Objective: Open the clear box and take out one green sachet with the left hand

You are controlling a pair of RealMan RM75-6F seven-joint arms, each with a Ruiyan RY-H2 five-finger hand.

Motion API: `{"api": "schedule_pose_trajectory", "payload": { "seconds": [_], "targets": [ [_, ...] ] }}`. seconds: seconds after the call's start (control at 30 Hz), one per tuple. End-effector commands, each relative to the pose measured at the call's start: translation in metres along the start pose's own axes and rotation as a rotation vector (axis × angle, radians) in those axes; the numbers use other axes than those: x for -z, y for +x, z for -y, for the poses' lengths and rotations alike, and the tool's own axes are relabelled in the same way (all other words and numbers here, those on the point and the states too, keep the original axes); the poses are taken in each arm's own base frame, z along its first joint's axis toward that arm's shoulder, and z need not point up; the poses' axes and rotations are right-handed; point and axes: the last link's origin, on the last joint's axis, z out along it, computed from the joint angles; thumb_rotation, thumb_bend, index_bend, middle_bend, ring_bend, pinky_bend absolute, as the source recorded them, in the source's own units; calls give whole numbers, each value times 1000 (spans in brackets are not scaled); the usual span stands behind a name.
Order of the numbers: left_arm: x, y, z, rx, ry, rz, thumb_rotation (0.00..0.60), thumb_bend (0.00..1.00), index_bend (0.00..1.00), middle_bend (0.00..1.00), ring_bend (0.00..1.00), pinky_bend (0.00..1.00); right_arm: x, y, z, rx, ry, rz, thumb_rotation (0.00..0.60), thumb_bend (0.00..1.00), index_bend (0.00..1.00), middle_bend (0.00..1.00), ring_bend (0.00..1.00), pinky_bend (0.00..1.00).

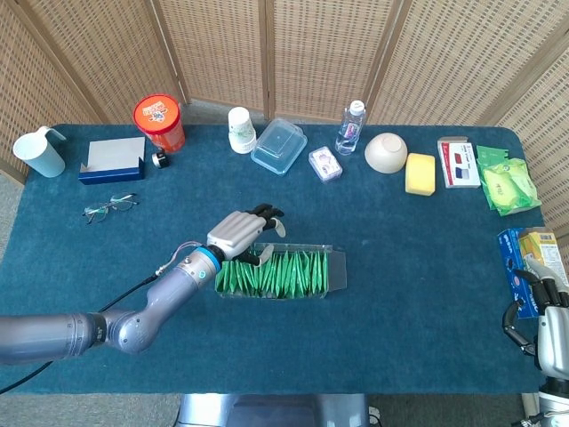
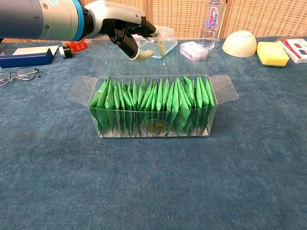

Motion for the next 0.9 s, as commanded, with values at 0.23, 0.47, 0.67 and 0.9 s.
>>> {"api": "schedule_pose_trajectory", "payload": {
  "seconds": [0.23,0.47,0.67,0.9],
  "targets": [
    [-5,6,5,22,28,-52,520,546,503,160,63,212,0,1,2,2,0,-4,425,665,237,171,147,219],
    [-9,6,7,37,39,-71,529,543,565,188,81,214,-1,0,3,4,2,-3,425,665,237,172,147,219],
    [-13,4,13,14,71,-69,532,521,566,189,81,216,0,0,3,6,-1,1,425,665,236,171,147,219],
    [-18,3,17,36,106,-67,430,490,455,189,80,221,0,-1,3,6,-2,2,425,665,237,172,147,220]
  ]
}}
